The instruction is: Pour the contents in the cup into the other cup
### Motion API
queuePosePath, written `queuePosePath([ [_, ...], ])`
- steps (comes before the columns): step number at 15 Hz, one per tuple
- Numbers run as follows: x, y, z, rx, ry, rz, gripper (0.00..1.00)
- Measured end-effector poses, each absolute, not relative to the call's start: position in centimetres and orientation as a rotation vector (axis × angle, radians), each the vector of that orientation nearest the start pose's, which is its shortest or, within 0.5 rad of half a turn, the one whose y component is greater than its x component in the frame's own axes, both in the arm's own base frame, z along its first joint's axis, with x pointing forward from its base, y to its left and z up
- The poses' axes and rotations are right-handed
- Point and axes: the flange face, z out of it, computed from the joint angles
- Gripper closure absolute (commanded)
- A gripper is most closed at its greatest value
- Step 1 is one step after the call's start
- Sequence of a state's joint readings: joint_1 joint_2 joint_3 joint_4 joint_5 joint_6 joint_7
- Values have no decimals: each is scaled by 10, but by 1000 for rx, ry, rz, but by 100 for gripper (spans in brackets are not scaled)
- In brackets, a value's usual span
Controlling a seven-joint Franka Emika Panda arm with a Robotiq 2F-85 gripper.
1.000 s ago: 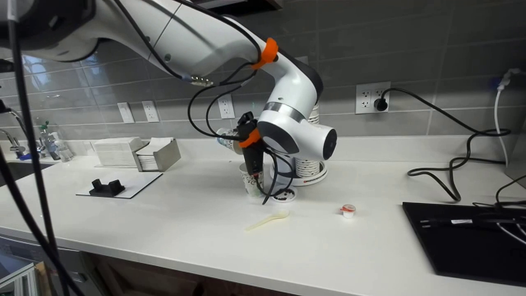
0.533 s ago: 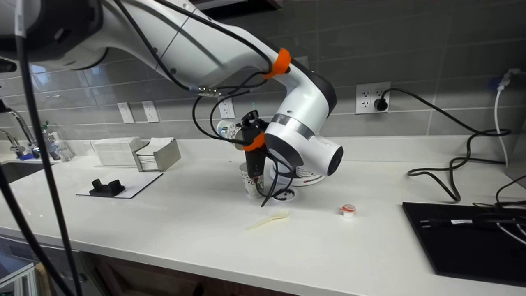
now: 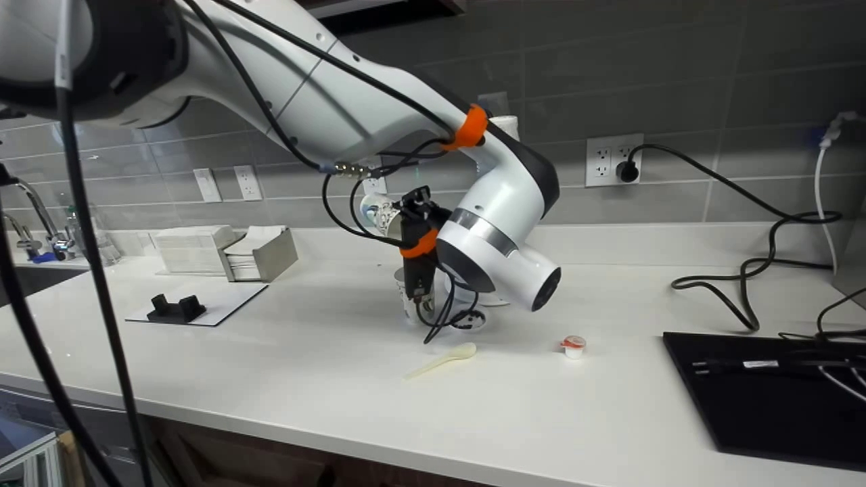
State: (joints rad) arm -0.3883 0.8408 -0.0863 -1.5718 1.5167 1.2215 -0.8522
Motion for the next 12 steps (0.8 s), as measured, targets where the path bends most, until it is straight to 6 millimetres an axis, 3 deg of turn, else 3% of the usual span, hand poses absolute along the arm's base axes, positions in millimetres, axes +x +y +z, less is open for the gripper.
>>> queuePosePath([
  [12, 621, -160, 193, -1293, 112, -158, 99],
])
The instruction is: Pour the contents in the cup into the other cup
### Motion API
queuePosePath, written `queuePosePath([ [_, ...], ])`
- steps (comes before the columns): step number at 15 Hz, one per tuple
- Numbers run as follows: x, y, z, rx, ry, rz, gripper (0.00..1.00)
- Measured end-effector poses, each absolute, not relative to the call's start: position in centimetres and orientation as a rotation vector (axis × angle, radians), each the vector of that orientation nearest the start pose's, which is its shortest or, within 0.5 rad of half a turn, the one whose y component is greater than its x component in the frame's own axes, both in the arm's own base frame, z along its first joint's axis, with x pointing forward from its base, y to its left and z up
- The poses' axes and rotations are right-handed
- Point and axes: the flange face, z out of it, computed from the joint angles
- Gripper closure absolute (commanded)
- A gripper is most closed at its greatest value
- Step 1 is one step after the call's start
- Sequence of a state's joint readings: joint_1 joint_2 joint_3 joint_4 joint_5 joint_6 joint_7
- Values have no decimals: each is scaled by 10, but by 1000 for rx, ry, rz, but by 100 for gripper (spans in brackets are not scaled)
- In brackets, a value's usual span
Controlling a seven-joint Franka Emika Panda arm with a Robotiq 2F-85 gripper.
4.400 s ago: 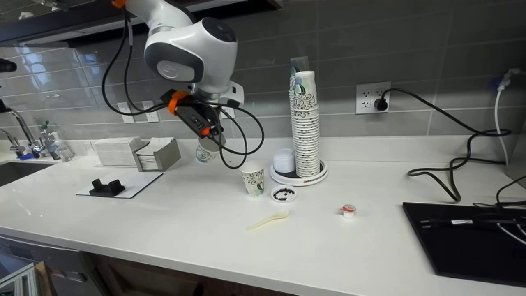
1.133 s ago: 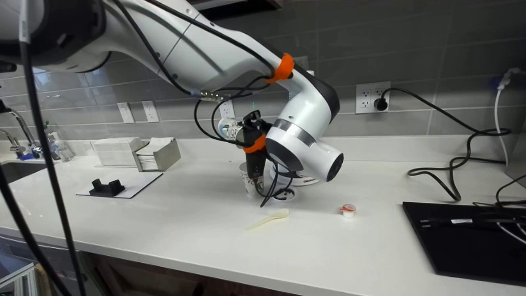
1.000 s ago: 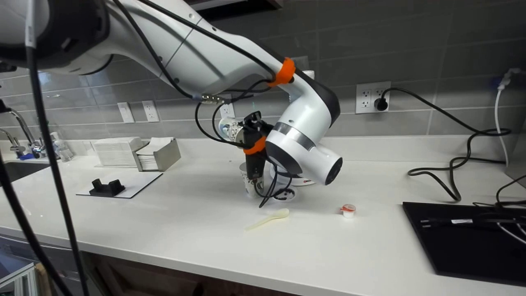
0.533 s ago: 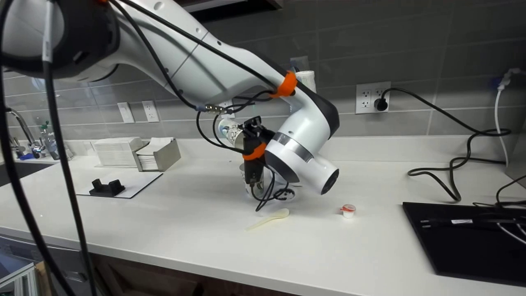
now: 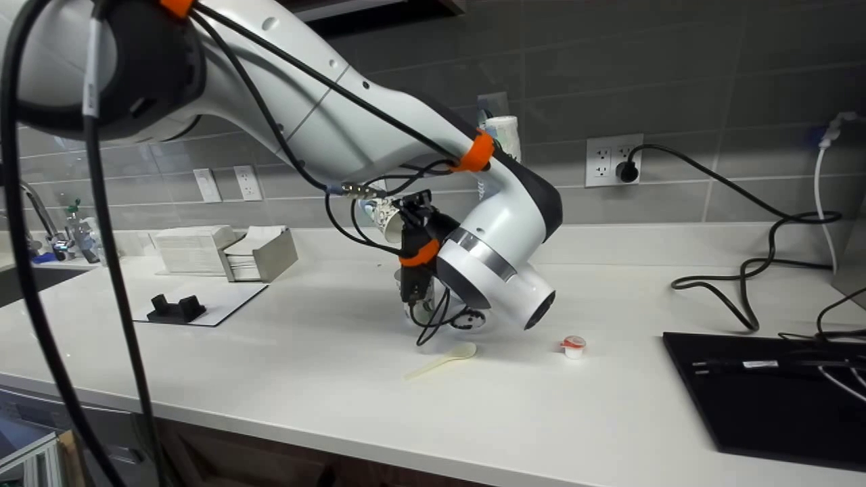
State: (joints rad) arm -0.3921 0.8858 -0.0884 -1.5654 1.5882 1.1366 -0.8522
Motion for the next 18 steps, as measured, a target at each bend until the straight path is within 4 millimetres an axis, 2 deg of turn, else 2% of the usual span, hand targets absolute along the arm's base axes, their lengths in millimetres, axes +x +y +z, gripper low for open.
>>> queuePosePath([
  [5, 619, -164, 193, -1241, 122, -140, 99],
  [12, 621, -167, 194, -1263, 134, -128, 99],
  [14, 627, -163, 205, -1321, 136, -118, 99],
  [18, 642, -145, 249, -1519, 128, -111, 99],
])
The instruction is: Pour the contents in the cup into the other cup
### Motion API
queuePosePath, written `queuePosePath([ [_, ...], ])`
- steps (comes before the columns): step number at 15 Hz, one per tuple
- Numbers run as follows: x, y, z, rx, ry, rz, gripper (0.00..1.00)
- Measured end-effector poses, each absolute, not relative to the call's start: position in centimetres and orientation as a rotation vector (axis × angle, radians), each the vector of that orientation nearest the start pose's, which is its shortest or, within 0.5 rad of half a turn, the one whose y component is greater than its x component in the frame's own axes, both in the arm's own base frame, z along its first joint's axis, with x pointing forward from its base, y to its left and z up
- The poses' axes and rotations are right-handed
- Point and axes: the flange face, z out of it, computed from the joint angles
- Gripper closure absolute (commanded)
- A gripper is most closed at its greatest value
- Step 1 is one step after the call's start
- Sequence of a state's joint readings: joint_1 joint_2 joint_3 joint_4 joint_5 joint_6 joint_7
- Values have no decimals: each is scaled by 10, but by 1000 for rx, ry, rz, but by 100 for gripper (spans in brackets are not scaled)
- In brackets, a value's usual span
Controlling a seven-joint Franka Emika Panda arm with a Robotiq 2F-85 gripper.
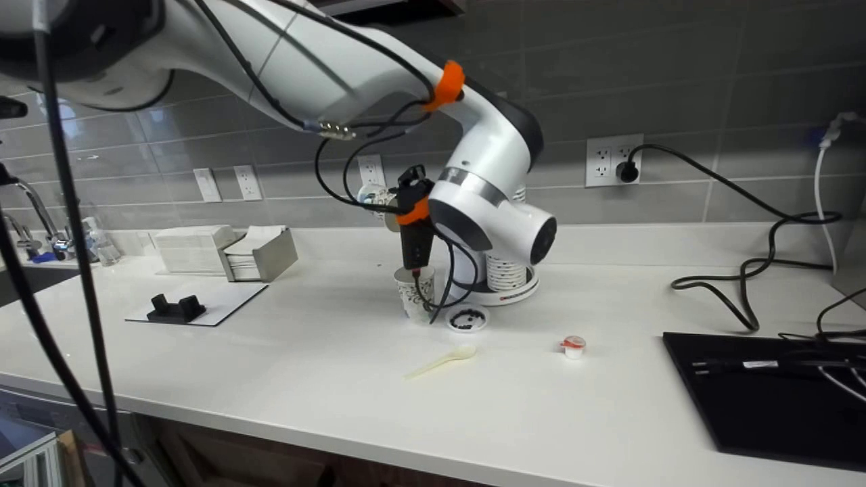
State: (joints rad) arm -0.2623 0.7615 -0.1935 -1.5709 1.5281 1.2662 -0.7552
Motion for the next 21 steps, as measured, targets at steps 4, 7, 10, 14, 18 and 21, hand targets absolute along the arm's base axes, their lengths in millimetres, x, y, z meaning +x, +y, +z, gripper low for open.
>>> queuePosePath([
  [4, 645, -119, 286, -1737, 107, -131, 99],
  [7, 640, -96, 291, -1907, 116, -144, 99],
  [10, 631, -77, 280, -2079, 123, -156, 99],
  [14, 619, -41, 286, -2285, 9, -156, 99],
  [18, 609, 13, 322, -2455, -201, -151, 99],
  [21, 605, 39, 335, -2495, -277, -147, 96],
])
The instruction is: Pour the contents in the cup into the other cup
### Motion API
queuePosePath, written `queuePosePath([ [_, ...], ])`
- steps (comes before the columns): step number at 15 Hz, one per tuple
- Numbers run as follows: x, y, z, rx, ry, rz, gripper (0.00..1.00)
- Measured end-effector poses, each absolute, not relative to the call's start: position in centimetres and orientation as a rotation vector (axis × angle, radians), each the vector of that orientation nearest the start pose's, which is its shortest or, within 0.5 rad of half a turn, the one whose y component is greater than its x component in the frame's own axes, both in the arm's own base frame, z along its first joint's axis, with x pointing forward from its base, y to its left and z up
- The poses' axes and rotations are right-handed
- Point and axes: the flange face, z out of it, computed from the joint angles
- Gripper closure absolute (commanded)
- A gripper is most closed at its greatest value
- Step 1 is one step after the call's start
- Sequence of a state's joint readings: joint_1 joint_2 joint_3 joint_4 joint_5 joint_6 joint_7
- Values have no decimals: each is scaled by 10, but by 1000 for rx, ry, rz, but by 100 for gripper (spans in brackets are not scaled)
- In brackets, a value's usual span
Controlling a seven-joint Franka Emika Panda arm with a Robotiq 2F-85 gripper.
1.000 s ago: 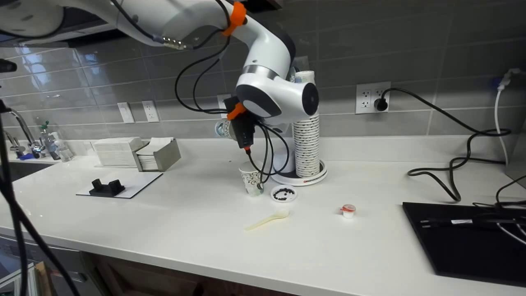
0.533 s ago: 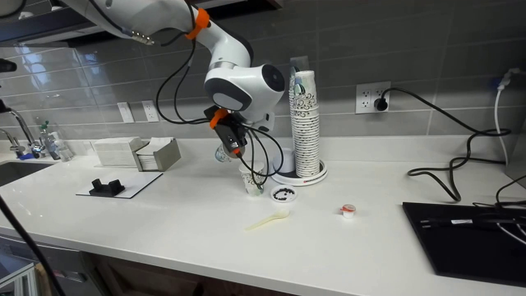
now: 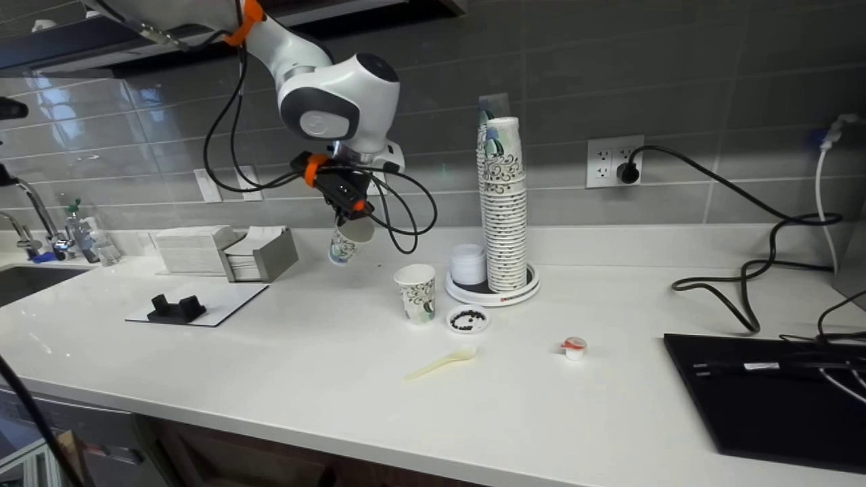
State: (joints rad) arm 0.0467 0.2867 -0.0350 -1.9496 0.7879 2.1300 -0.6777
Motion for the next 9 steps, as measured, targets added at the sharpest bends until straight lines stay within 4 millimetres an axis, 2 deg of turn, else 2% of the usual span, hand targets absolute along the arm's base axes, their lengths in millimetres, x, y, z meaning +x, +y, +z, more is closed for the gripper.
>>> queuePosePath([
  [4, 606, 24, 328, -2499, -248, -144, 96],
  [9, 606, 26, 327, -2496, -250, -142, 99],
])
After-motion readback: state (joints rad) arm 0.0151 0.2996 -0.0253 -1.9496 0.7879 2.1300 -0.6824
